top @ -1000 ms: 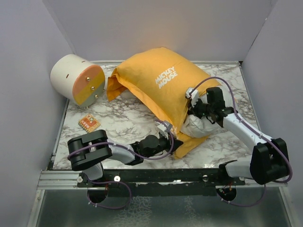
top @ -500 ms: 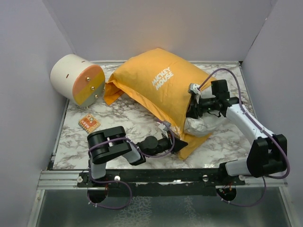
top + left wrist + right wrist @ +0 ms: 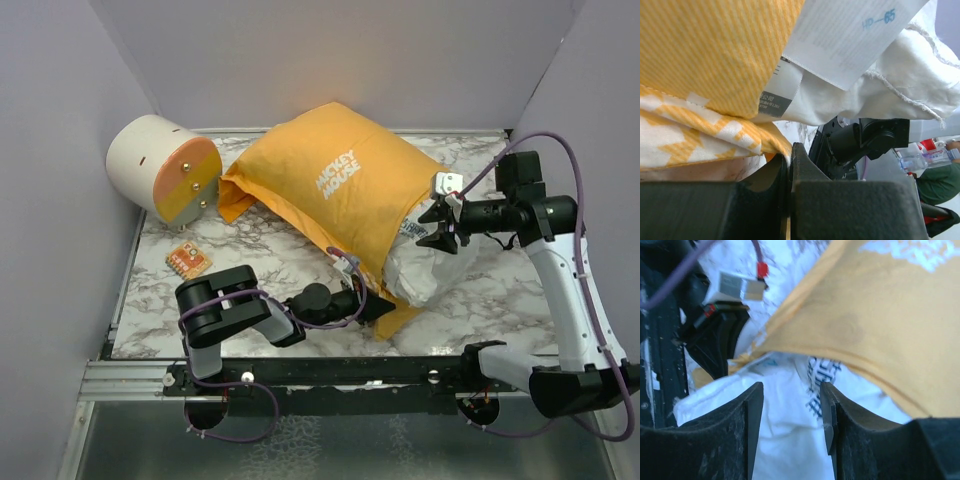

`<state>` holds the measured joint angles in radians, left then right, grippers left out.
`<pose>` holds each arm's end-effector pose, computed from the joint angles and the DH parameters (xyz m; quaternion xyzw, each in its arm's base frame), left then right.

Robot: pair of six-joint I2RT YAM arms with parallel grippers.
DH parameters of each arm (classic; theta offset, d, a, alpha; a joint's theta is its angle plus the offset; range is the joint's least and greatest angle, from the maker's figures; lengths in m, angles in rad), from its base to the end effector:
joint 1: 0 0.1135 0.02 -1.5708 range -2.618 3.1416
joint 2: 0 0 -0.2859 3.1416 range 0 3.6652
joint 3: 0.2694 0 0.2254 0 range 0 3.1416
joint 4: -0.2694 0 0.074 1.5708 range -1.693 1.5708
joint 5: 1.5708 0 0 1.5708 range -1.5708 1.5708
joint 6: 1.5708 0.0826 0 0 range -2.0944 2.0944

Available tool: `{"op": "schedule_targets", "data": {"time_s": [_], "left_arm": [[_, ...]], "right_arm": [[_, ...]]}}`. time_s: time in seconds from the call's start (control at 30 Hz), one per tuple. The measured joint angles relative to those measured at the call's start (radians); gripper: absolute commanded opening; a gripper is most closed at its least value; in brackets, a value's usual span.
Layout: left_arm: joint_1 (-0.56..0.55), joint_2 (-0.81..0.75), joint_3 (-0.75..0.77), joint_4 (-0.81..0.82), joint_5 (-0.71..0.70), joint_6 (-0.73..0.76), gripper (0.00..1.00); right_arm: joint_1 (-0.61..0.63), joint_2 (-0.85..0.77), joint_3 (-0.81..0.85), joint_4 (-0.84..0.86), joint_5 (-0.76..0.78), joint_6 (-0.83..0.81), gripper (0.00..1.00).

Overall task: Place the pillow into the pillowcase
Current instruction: Stuff the pillow into the pillowcase.

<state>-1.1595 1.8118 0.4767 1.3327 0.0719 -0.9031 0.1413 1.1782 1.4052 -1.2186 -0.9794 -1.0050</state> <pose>0.1360 -0.3266 0.1935 0.1156 0.6984 -0.6186 0.3407 0.1631 0.0925 0.3845 -0.5715 0.6377 0.3039 0.4175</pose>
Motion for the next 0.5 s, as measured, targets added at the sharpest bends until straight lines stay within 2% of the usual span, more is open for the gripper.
{"op": "schedule_targets", "data": {"time_s": [0.1, 0.17, 0.23, 0.3, 0.37, 0.5], "left_arm": [[0.0, -0.023, 0.0, -0.026, 0.001, 0.003, 0.0], [0.0, -0.041, 0.0, -0.036, 0.004, 0.016, 0.0], [-0.001, -0.067, 0.001, -0.056, 0.012, 0.025, 0.0], [-0.005, -0.099, 0.008, -0.101, 0.015, 0.051, 0.0], [-0.011, -0.122, 0.029, -0.159, 0.015, 0.086, 0.0], [-0.023, -0.127, 0.126, -0.291, 0.014, 0.164, 0.0]], "right_arm": [[-0.024, -0.045, -0.043, 0.032, 0.097, 0.072, 0.5], [-0.034, -0.084, -0.142, 0.11, 0.185, 0.145, 0.47], [-0.036, -0.11, -0.271, 0.222, 0.26, 0.206, 0.36], [-0.036, -0.116, -0.402, 0.352, 0.306, 0.248, 0.16], [-0.034, -0.085, -0.514, 0.496, 0.304, 0.293, 0.03], [0.016, 0.026, -0.609, 0.762, 0.267, 0.414, 0.01]]}}
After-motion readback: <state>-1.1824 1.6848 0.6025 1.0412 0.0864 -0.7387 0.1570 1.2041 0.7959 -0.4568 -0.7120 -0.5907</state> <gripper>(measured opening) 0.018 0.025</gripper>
